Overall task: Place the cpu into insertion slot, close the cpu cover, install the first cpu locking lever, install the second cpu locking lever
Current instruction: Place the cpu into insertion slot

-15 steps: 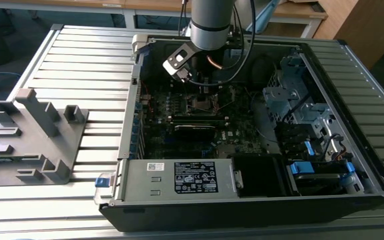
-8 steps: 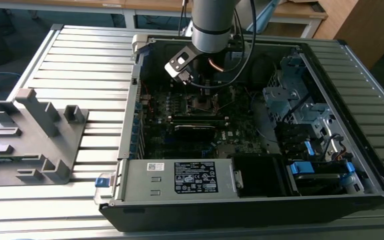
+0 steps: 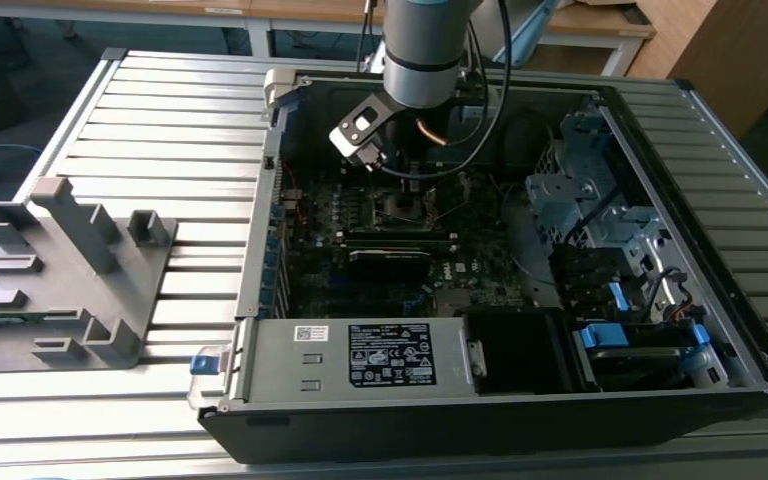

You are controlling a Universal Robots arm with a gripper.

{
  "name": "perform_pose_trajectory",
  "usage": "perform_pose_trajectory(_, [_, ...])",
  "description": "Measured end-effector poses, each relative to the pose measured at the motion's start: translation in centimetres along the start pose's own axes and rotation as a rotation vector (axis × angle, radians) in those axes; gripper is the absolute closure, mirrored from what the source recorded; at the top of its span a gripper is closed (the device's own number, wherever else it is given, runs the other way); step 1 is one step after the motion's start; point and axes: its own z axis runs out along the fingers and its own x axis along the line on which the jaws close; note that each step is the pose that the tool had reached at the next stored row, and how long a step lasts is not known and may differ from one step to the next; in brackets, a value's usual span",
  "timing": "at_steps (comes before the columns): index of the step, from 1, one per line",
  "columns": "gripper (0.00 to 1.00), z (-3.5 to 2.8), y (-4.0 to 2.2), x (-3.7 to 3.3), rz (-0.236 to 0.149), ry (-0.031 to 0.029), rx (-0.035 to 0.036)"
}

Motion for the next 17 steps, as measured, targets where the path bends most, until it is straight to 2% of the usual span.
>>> perform_pose_trajectory(5, [0.89, 0.48, -0.04, 0.01, 0.000, -0.0001, 0.0001])
perform_pose_trajectory(12, [0.89, 0.69, -0.06, -0.02, 0.000, -0.0016, 0.0010])
perform_pose_trajectory(17, [0.89, 0.76, -0.05, 0.01, 0.000, -0.0002, 0.0001])
